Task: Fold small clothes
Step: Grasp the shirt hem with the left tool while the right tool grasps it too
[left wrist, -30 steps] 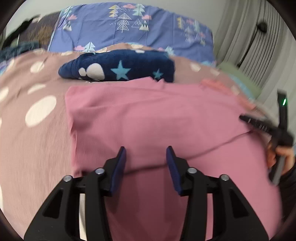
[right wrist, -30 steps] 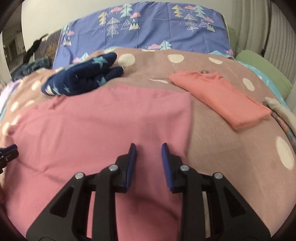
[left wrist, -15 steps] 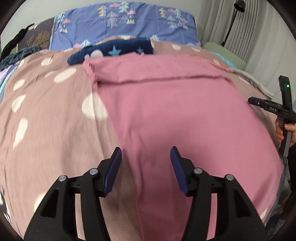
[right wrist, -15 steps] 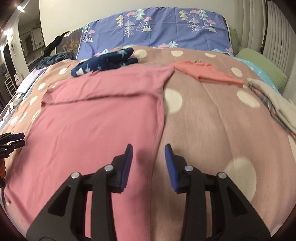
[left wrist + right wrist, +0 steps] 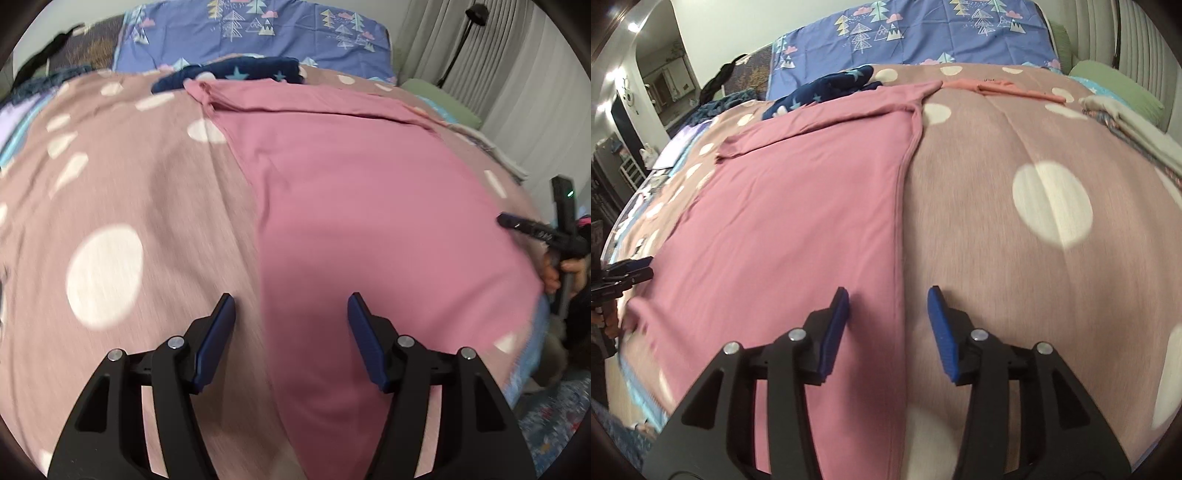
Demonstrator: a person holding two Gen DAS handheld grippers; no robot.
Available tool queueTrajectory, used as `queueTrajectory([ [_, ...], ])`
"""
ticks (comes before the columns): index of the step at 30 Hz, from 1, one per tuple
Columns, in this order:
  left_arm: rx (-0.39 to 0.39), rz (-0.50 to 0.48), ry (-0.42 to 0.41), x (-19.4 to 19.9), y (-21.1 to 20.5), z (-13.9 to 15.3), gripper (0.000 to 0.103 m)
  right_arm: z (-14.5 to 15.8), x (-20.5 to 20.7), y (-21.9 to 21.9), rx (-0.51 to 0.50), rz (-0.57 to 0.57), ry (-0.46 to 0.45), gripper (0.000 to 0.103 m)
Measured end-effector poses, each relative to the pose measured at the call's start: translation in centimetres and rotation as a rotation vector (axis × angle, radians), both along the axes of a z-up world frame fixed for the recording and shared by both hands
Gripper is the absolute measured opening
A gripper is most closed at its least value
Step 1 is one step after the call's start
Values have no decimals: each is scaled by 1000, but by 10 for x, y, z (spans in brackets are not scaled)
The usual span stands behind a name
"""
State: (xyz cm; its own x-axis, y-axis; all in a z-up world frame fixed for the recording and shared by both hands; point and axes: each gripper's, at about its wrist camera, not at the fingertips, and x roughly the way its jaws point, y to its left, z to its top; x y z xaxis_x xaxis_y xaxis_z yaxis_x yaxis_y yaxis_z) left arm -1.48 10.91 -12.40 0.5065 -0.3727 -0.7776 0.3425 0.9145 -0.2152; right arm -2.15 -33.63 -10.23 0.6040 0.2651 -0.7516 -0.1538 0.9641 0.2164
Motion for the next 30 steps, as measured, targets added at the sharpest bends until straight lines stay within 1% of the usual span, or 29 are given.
queueTrajectory([
  [1, -33, -17, 9, -9, 1, 0, 64, -1, -7, -2, 21, 4, 4, 46],
  [4, -80, -63, 11, -32, -2, -2, 62, -3, -33, -10, 100, 21, 16, 46],
  [5, -102, -81, 12, -41, -2, -3, 60, -3, -37, -13, 120, 25, 21, 46],
  [6, -123, -94, 18, -47, -1, -3, 55, -4, -46, -16, 151, 30, 32, 46],
  [7, -133, -101, 23, -50, 0, -4, 51, -4, -51, -18, 174, 32, 40, 46],
  [8, -138, -107, 23, -52, 0, -3, 51, -4, -54, -20, 197, 36, 48, 48],
  [10, -148, -110, 28, -47, 0, -4, 50, -4, -52, -20, 240, 44, 58, 51],
  [13, -194, -113, 40, -25, -3, -8, 51, -5, -38, -20, 264, 37, 60, 52],
  [15, -247, -92, 64, -12, -3, -10, 51, -6, -34, -25, 301, 24, 73, 49],
  [17, -291, -64, 97, -9, 1, -10, 50, -6, -41, -32, 321, 18, 88, 46],
  [20, -248, -79, 83, -25, 3, -8, 48, -6, -54, -36, 305, 46, 96, 46],
  [21, -242, -88, 80, -29, 5, -9, 45, -7, -58, -36, 301, 66, 96, 46],
  [22, -245, -96, 83, -32, 6, -9, 44, -7, -58, -35, 297, 79, 91, 47],
  [24, -253, -108, 89, -32, 5, -10, 43, -8, -50, -30, 316, 112, 87, 58],
  [26, -244, -109, 82, -25, -1, -10, 33, -9, -36, -23, 339, 143, 69, 62],
  [27, -219, -98, 78, -19, -5, -10, 12, -9, -28, -21, 338, 144, 57, 55],
  [28, -204, -85, 77, -13, -9, -7, 4, -7, -20, -23, 342, 119, 53, 42],
  [29, -196, -70, 61, -10, -11, -2, 4, -5, -15, -25, 369, 102, 63, 4],
  [30, -183, -54, 18, -9, -12, 8, 4, 0, -10, -34, 466, 89, 67, 4],
])
